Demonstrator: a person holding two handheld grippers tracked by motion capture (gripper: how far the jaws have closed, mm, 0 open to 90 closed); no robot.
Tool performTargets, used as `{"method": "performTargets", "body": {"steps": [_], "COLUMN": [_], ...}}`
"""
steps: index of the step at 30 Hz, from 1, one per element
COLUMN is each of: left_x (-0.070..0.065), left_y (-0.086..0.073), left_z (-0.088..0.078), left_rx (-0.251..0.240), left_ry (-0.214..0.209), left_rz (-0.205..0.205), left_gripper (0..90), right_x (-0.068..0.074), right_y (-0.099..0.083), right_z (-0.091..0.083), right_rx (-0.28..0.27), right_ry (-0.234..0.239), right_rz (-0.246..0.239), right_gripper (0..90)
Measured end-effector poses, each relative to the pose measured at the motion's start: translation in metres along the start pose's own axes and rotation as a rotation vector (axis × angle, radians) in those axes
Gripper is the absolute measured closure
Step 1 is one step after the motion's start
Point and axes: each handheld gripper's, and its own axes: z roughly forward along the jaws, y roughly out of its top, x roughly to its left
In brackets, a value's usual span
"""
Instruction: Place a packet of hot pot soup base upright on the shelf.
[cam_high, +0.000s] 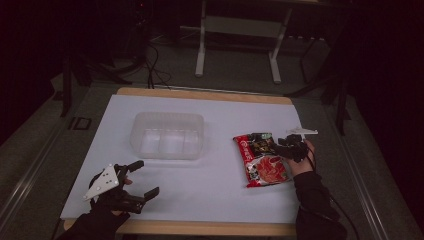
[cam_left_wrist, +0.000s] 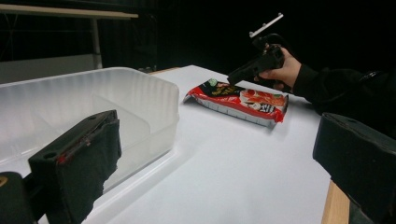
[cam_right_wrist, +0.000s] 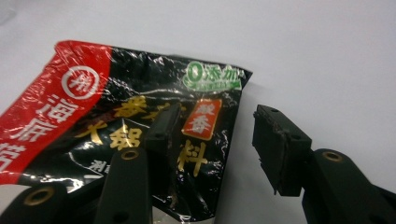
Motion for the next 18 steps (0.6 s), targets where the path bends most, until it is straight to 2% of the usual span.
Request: {"method": "performTargets", "body": {"steps": [8,13,15,16,18], "left_x": [0.0,0.0,0.0,0.0,-0.001], "left_y": [-0.001,-0.002,-0.002,-0.002,-0.002], "left_z": [0.001,0.002,0.002,0.003,0.003], "left_rx": [0.008,0.012,0.012,0.013,0.015], "left_ry": [-0.005,-0.006,-0.009,-0.01,-0.012], "left_rz": [0.0,0.0,-0.001,-0.001,-0.001], "left_gripper": [1.2,1.3,1.2,1.2,1.3], "right_x": [-0.002,-0.008,-0.006,-0.003,-0.002], "right_y": [-0.003,-0.005,-0.004,-0.004,-0.004], "right_z": [0.012,0.018,0.019,0.019,0.02], "right_rx": [0.065,0.097,0.102,0.106,0.11], "right_ry": [0.008,0.054,0.066,0.053,0.072], "right_rz": [0.038,0.112,0.102,0.088,0.101], "right_gripper": [54.9,57.5,65.5,67.6,73.8]}}
